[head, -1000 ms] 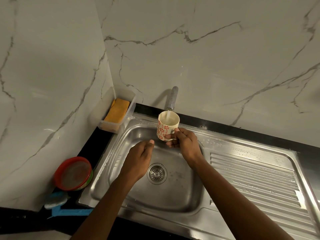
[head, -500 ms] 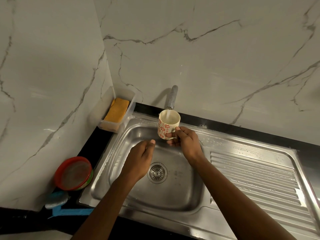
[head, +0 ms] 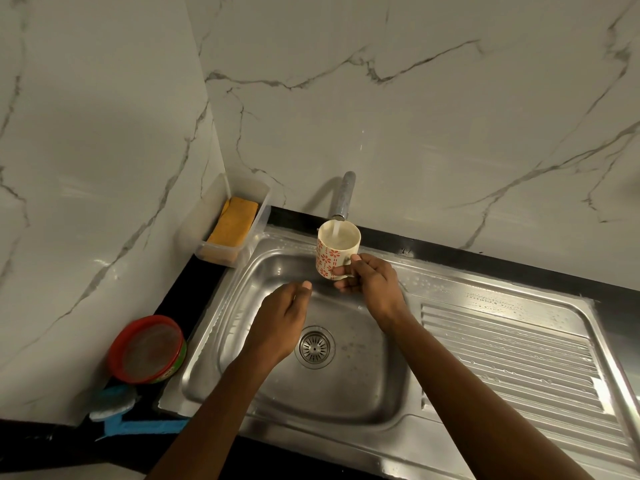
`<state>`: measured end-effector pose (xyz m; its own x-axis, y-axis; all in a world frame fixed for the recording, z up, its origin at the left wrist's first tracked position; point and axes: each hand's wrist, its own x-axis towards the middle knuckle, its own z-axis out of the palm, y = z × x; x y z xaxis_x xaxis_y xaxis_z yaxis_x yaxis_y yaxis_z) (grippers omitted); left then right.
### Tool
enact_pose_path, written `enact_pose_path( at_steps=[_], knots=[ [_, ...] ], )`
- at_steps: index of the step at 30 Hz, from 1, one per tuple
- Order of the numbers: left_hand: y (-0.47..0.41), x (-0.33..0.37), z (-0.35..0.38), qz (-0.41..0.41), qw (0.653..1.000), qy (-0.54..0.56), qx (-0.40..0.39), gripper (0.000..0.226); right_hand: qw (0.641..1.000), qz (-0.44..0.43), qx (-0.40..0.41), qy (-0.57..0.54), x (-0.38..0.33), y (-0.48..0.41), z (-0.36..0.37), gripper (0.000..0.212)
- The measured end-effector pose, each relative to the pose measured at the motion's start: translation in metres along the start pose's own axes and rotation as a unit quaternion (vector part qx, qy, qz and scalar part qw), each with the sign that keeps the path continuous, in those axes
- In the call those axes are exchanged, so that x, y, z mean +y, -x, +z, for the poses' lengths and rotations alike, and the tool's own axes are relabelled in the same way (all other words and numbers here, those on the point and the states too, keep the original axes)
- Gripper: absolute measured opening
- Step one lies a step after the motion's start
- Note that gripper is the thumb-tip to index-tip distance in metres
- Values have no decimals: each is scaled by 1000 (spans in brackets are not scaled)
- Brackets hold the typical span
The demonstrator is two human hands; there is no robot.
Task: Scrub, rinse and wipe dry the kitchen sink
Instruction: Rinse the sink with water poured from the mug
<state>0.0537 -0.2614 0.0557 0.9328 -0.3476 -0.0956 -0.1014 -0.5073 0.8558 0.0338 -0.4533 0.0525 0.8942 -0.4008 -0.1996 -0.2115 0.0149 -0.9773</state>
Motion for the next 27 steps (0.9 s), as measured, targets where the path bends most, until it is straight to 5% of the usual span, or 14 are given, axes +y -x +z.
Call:
enact_pose_path(
  at_steps=[14,27],
  knots=[
    [-5,-5,22,3,1000,-18,-20,44,1000,-10,3,-11,15,26,-32,28],
    [23,41,185,71,978,-58,-186,30,993,36,114,-15,56,157,-201,35]
  ],
)
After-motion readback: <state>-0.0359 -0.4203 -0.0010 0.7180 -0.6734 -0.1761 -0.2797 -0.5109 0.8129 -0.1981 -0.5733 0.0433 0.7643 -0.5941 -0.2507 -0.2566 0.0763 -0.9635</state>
